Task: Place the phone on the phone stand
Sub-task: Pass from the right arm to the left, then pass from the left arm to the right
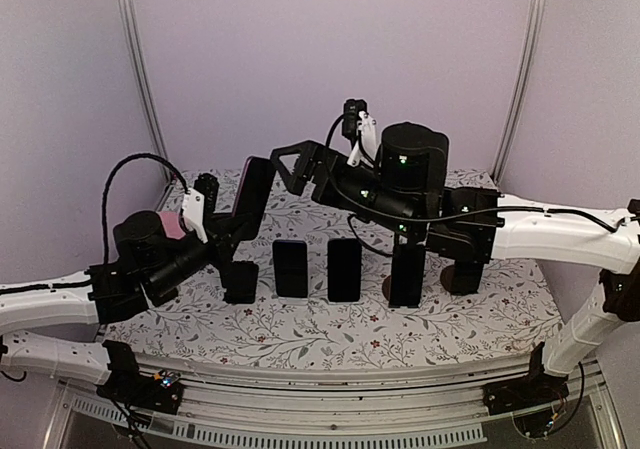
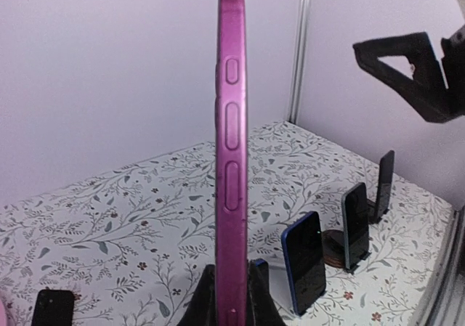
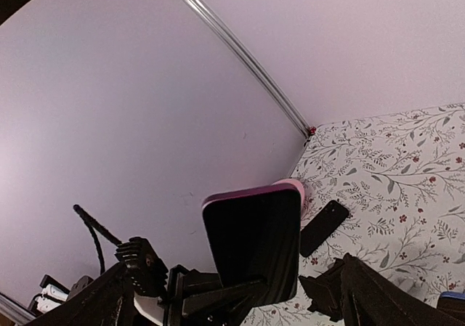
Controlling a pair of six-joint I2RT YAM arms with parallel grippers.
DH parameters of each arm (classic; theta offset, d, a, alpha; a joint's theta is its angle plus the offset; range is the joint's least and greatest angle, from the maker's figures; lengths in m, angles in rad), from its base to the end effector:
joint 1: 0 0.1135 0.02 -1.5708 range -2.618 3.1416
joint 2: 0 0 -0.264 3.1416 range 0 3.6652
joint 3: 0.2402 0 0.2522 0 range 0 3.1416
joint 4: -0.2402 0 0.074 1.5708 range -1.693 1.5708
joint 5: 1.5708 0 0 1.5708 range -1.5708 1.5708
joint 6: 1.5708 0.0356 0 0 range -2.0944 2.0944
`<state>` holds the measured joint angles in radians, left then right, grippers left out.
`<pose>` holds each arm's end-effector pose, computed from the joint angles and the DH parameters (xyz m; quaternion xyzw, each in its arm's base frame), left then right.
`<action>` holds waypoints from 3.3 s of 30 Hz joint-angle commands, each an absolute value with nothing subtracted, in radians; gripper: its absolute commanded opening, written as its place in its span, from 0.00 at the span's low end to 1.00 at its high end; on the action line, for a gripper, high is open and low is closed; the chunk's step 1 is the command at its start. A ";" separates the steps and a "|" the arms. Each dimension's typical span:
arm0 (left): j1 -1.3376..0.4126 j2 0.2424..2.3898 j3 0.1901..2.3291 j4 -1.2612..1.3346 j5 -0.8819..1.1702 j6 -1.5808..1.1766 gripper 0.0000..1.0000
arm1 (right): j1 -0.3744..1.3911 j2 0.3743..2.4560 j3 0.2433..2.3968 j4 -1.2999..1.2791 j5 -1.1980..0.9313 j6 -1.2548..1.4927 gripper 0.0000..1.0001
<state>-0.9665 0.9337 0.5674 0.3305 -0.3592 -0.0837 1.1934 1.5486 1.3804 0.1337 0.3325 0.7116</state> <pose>0.1355 -0.1743 0.2902 0.1904 0.6932 -0.2312 0.6556 0.1484 0.3427 0.3919 -0.0576 0.7162 0.4894 0.4942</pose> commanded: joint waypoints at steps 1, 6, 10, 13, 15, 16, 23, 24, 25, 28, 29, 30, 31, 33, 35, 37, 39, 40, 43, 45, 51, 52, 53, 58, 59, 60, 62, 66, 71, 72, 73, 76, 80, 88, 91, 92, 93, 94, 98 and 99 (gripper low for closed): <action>-0.874 0.857 0.479 0.450 0.002 -0.282 0.00 | 1.200 1.609 1.472 0.105 0.272 0.578 0.99; -0.765 0.801 0.391 0.561 0.212 -0.403 0.00 | 1.200 1.647 1.505 0.081 0.230 0.539 0.99; -0.673 0.783 0.310 0.673 0.356 -0.494 0.00 | 1.200 1.680 1.538 0.044 0.213 0.519 0.99; -0.621 0.796 0.263 0.768 0.450 -0.558 0.00 | 1.200 1.733 1.598 -0.015 0.217 0.538 0.99; -0.581 0.804 0.226 0.840 0.502 -0.612 0.00 | 1.200 1.761 1.621 -0.026 0.216 0.549 0.99; -0.557 0.811 0.206 0.907 0.546 -0.644 0.00 | 1.200 1.772 1.627 -0.025 0.213 0.552 0.99; -0.452 0.865 0.137 1.089 0.658 -0.760 0.00 | 1.201 1.850 1.709 -0.066 0.229 0.588 0.99; -0.448 0.873 0.136 1.098 0.667 -0.764 0.00 | 1.202 1.870 1.727 -0.078 0.240 0.596 1.00; -0.442 0.882 0.136 1.113 0.678 -0.771 0.00 | 1.204 1.887 1.741 -0.084 0.248 0.602 1.00; -0.418 0.905 0.126 1.161 0.707 -0.804 0.00 | 1.205 1.919 1.750 -0.064 0.253 0.601 0.98; -0.410 0.910 0.123 1.176 0.716 -0.815 0.00 | 1.205 1.923 1.747 -0.044 0.243 0.592 0.97; -0.403 0.914 0.119 1.189 0.726 -0.825 0.00 | 1.204 1.923 1.742 -0.026 0.226 0.576 0.96; -0.396 0.919 0.116 1.203 0.737 -0.839 0.00 | 1.204 1.920 1.735 -0.008 0.209 0.551 0.95; -0.381 0.929 0.108 1.235 0.760 -0.862 0.00 | 1.200 1.903 1.704 0.042 0.164 0.518 0.91; -0.372 0.937 0.107 1.260 0.786 -0.878 0.00 | 1.189 1.880 1.667 0.097 0.088 0.485 0.88; -0.366 0.944 0.107 1.277 0.804 -0.893 0.00 | 1.174 1.861 1.636 0.152 -0.004 0.467 0.85; -0.363 0.948 0.109 1.290 0.815 -0.909 0.00 | 1.160 1.843 1.609 0.196 -0.105 0.448 0.80; -0.361 0.950 0.109 1.301 0.819 -0.917 0.00 | 1.156 1.840 1.604 0.204 -0.145 0.444 0.78; -0.360 0.955 0.113 1.329 0.836 -0.938 0.00 | 1.147 1.838 1.599 0.209 -0.211 0.440 0.69; -0.360 0.960 0.118 1.343 0.845 -0.948 0.00 | 1.142 1.833 1.592 0.223 -0.237 0.442 0.62; -0.359 0.980 0.123 1.396 0.887 -0.986 0.00 | 1.117 1.835 1.584 0.257 -0.317 0.473 0.46; -0.359 0.982 0.123 1.400 0.890 -0.990 0.00 | 1.115 1.837 1.586 0.258 -0.327 0.475 0.43; -0.360 0.983 0.124 1.402 0.894 -0.993 0.00 | 1.114 1.837 1.587 0.259 -0.336 0.474 0.40; -0.359 0.991 0.129 1.393 0.901 -0.993 0.00 | 1.110 1.837 1.589 0.262 -0.357 0.470 0.21; -0.360 0.994 0.129 1.391 0.899 -0.992 0.00 | 1.110 1.836 1.590 0.262 -0.362 0.464 0.13; -0.360 0.996 0.129 1.391 0.899 -0.991 0.00 | 1.108 1.839 1.591 0.262 -0.365 0.460 0.07; -0.360 1.001 0.128 1.388 0.895 -0.992 0.00 | 1.107 1.842 1.592 0.261 -0.379 0.445 0.03; -0.359 0.993 0.121 1.359 0.866 -0.986 0.22 | 1.105 1.854 1.603 0.260 -0.409 0.408 0.02; -0.359 0.856 0.121 1.094 0.732 -0.881 0.69 | 1.105 1.877 1.627 0.249 -0.397 0.347 0.02; -0.359 0.808 0.125 0.997 0.676 -0.846 0.73 | 1.105 1.883 1.629 0.248 -0.386 0.324 0.02; -0.360 0.751 0.128 0.903 0.615 -0.813 0.74 | 1.105 1.893 1.634 0.247 -0.378 0.311 0.02; -0.359 0.586 0.150 0.596 0.418 -0.728 0.76 | 1.105 1.927 1.659 0.245 -0.359 0.252 0.02; -0.357 0.437 0.188 0.272 0.180 -0.685 0.77 | 1.104 1.982 1.694 0.264 -0.377 0.176 0.01; -0.356 0.440 0.279 -0.007 -0.004 -0.692 0.77 | 1.095 2.084 1.735 0.308 -0.436 0.019 0.01; -0.357 0.441 0.321 -0.041 -0.002 -0.686 0.77 | 1.083 2.114 1.721 0.366 -0.477 -0.027 0.01; -0.357 0.440 0.338 -0.052 0.001 -0.676 0.77 | 1.080 2.121 1.715 0.384 -0.482 -0.035 0.01; -0.356 0.444 0.356 -0.067 0.005 -0.668 0.77 | 1.079 2.127 1.714 0.399 -0.487 -0.051 0.01; -0.356 0.448 0.377 -0.087 0.007 -0.661 0.77 | 1.076 2.134 1.713 0.411 -0.493 -0.064 0.01; -0.356 0.465 0.449 -0.155 0.024 -0.635 0.78 | 1.067 2.157 1.698 0.458 -0.522 -0.129 0.01; -0.356 0.465 0.462 -0.166 0.029 -0.631 0.78 | 1.063 2.164 1.697 0.465 -0.526 -0.145 0.01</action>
